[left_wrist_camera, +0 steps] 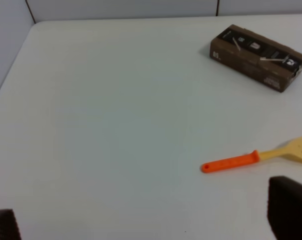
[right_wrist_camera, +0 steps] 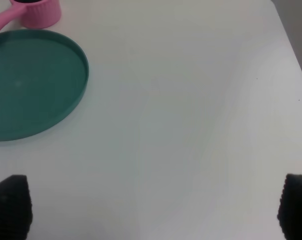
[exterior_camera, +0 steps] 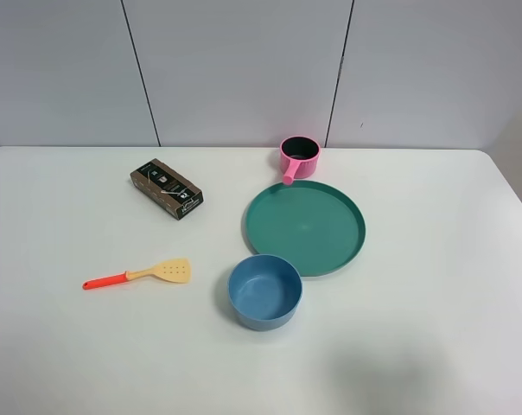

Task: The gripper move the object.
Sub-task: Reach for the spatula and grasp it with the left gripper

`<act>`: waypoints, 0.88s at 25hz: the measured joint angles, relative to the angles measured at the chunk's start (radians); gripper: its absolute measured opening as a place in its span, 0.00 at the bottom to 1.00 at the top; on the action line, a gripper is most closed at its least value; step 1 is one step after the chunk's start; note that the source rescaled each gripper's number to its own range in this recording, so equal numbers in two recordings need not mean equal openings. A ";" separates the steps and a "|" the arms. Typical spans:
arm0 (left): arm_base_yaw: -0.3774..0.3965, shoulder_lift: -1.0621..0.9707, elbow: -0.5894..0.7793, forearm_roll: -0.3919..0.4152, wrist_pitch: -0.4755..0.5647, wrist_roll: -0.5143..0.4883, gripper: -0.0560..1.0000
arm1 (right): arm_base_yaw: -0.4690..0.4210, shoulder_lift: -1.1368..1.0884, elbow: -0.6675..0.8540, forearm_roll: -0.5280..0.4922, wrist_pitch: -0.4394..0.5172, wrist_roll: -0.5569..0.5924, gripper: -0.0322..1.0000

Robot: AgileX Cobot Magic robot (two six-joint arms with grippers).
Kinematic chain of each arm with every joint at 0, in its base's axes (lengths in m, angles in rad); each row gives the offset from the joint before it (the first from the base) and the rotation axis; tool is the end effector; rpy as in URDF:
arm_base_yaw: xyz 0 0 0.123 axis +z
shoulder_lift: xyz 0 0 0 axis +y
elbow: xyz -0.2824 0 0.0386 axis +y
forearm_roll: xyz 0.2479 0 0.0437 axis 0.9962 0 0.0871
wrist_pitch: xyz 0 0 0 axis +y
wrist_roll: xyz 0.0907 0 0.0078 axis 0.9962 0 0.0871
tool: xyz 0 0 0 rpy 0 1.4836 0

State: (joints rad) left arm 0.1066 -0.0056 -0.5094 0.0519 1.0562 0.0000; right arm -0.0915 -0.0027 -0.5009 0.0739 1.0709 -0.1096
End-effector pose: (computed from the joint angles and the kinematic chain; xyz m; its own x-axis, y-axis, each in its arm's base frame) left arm -0.0071 0.0034 0.2802 -0.4392 -0.0213 -0.8982 -0.1355 0.9899 0.0428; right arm -0.0053 0.0064 0.2768 -0.4602 -0.0320 -0.8873 -0.0002 0.9994 -0.0359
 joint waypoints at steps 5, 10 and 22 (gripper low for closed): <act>0.000 0.000 0.000 0.000 0.000 0.000 1.00 | 0.000 0.000 0.000 0.000 0.000 0.000 1.00; 0.000 0.000 0.000 0.000 0.000 0.000 1.00 | 0.000 0.000 0.000 0.000 0.000 0.000 1.00; 0.000 0.000 0.000 0.000 0.000 0.000 1.00 | 0.000 0.000 0.000 0.000 0.000 0.000 1.00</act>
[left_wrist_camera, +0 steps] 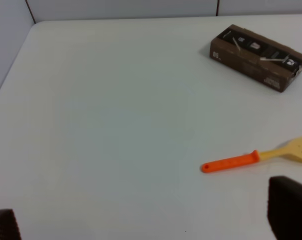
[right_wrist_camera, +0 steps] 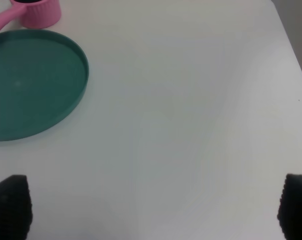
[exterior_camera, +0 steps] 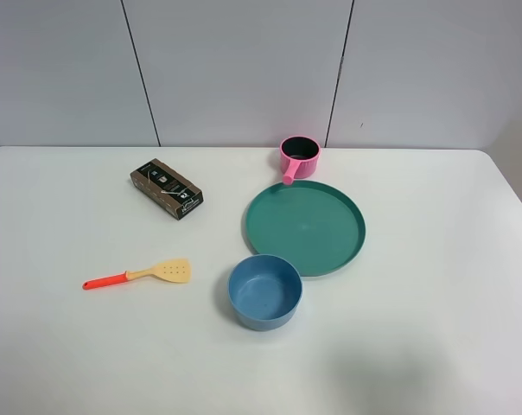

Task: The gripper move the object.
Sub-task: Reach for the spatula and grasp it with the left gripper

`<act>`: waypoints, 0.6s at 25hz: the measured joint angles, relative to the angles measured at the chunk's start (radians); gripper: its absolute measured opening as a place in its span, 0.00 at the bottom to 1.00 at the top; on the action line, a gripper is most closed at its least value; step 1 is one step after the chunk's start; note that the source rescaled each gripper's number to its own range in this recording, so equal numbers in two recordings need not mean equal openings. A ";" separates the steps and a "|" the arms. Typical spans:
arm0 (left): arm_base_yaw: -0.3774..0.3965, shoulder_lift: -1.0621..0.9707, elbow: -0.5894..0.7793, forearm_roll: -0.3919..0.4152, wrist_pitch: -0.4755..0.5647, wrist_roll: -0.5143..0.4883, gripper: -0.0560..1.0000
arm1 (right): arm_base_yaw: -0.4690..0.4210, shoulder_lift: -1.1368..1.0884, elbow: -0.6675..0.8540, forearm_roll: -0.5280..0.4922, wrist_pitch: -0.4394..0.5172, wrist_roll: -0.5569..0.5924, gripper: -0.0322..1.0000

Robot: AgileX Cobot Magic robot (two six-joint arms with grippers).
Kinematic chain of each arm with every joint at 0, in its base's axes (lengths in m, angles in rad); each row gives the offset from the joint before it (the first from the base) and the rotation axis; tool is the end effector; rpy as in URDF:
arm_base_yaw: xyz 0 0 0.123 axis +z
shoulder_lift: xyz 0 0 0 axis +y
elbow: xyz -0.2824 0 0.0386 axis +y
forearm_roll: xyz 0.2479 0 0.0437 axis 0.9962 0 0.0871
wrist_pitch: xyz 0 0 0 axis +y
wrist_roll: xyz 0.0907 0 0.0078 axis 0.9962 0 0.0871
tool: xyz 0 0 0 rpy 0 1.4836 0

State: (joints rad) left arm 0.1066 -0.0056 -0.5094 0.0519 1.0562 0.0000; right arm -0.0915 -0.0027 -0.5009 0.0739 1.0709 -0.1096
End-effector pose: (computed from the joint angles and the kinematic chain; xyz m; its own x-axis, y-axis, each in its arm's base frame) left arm -0.0071 0.0034 0.2802 -0.4392 -0.0213 -0.8982 -0.1355 0.9899 0.0428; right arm -0.0053 0.0064 0.2768 -0.4602 -0.0320 -0.8873 -0.0002 0.9994 -0.0359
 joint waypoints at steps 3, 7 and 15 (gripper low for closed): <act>0.000 0.000 0.000 0.000 0.000 0.000 1.00 | 0.000 0.000 0.000 0.000 0.000 0.000 1.00; 0.000 0.000 0.000 -0.004 0.000 0.000 1.00 | 0.000 0.000 0.000 0.000 0.000 0.000 1.00; 0.000 0.077 -0.046 -0.094 0.059 0.097 1.00 | 0.000 0.000 0.000 0.000 0.000 0.000 1.00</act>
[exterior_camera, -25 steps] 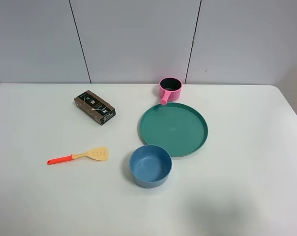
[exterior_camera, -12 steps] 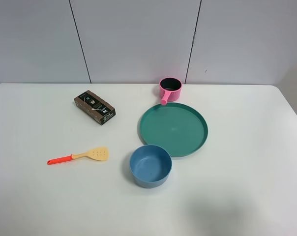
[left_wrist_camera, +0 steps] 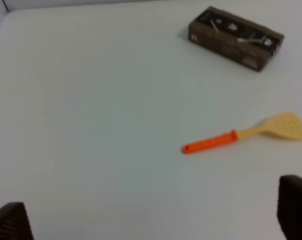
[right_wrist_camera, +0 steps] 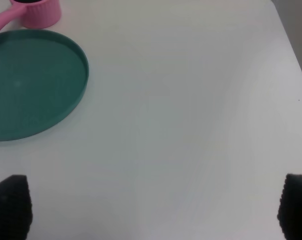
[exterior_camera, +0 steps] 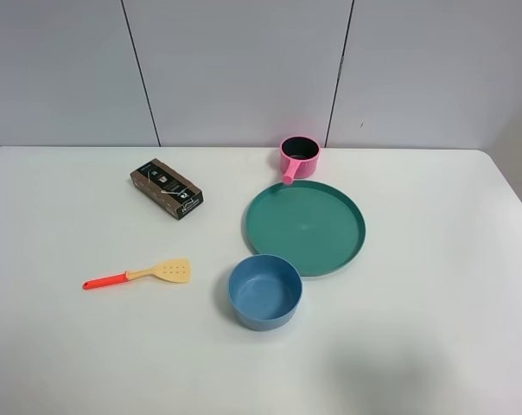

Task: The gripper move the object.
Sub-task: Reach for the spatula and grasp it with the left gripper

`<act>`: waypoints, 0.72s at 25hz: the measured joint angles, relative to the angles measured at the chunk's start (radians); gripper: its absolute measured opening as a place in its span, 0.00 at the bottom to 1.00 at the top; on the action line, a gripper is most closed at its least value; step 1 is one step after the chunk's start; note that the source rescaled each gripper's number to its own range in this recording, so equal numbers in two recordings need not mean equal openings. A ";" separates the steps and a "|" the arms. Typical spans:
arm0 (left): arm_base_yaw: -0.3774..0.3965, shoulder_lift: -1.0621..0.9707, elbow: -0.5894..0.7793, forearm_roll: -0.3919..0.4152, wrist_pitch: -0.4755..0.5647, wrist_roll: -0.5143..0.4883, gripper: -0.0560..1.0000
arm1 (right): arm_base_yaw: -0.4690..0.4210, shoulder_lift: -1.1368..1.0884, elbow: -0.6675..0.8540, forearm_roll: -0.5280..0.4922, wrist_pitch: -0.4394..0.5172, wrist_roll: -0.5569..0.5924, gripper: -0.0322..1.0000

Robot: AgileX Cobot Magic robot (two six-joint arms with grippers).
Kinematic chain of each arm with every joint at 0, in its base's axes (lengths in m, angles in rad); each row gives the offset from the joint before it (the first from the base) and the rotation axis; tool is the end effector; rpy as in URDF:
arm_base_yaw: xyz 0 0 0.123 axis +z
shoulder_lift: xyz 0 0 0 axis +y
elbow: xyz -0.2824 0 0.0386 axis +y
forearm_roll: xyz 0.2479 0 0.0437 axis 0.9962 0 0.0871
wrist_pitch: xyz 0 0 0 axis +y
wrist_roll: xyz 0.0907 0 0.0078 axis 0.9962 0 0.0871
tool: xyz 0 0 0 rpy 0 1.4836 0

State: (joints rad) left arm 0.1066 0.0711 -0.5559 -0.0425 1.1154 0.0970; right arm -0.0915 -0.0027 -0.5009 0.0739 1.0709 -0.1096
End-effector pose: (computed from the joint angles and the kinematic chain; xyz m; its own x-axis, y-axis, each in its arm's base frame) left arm -0.0018 -0.0037 0.2886 -0.5180 0.0232 -0.8551 -0.0334 0.9983 0.0473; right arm -0.0053 0.0064 0.2768 -0.4602 -0.0320 -0.8873 -0.0002 0.9994 -0.0359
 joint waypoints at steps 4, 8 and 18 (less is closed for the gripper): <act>0.000 0.137 -0.044 -0.058 0.040 0.138 1.00 | 0.000 0.000 0.000 0.000 0.000 0.000 1.00; 0.000 0.303 -0.084 -0.151 0.044 0.304 1.00 | 0.000 0.000 0.000 0.000 0.000 0.000 1.00; 0.000 0.667 -0.223 -0.285 0.034 0.672 1.00 | 0.000 0.000 0.000 0.000 0.000 0.000 1.00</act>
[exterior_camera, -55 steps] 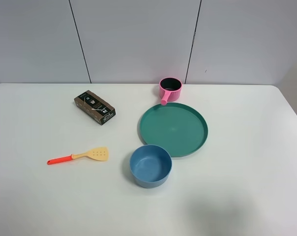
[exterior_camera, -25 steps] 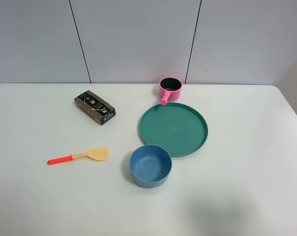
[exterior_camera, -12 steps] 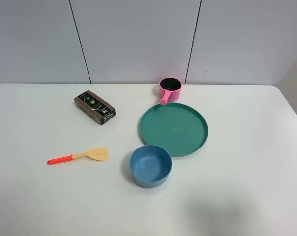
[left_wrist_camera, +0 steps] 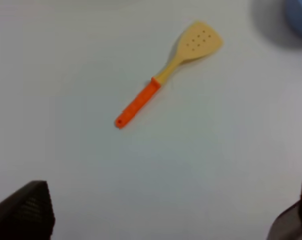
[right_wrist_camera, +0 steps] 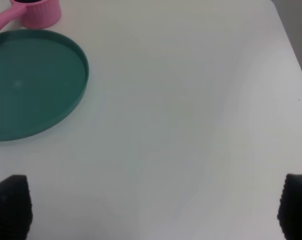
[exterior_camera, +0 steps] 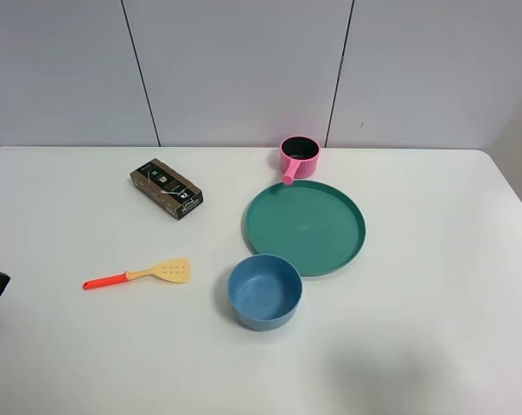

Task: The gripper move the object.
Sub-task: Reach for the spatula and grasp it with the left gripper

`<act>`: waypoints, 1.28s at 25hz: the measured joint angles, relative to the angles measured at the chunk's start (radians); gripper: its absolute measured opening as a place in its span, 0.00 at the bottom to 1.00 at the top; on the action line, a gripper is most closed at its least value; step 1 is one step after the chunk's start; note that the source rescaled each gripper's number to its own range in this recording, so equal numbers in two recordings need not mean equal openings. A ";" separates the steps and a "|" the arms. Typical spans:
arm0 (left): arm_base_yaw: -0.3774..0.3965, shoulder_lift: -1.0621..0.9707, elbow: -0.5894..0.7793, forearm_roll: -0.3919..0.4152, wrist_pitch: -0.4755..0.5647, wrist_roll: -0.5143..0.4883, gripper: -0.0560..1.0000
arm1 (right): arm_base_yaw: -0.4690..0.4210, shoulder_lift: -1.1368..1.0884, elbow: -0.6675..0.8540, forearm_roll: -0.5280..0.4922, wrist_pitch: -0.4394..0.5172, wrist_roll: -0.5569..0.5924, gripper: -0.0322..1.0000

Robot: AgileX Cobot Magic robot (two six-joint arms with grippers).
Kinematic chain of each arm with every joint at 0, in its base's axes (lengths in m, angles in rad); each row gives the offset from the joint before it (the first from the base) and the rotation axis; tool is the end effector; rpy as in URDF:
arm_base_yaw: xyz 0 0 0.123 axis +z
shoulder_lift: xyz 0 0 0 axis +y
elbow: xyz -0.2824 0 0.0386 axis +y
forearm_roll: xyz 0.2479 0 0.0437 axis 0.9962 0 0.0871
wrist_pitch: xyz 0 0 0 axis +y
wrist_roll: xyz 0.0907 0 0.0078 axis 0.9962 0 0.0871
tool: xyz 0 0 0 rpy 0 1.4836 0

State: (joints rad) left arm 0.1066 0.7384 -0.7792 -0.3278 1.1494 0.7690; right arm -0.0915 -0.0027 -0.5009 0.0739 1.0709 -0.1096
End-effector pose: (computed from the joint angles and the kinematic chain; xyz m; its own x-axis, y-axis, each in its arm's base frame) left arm 0.1121 -0.0149 0.3221 -0.6429 0.4982 -0.5818 0.5389 0.8340 0.1186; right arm -0.0053 0.0064 0.2768 -0.4602 -0.0320 -0.8873 -0.0002 0.9994 -0.0359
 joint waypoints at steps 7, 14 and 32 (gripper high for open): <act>0.000 0.256 -0.078 -0.011 -0.054 0.179 1.00 | 0.000 0.000 0.000 0.000 0.000 0.000 1.00; -0.003 0.464 -0.091 -0.049 -0.190 0.308 1.00 | 0.000 0.000 0.000 0.000 0.000 0.000 1.00; -0.345 0.729 -0.091 -0.018 -0.416 0.411 1.00 | 0.000 0.000 0.000 0.000 0.000 0.000 1.00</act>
State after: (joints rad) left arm -0.2386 1.4675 -0.8701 -0.3461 0.7330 1.1795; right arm -0.0915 -0.0027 -0.5009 0.0739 1.0709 -0.1096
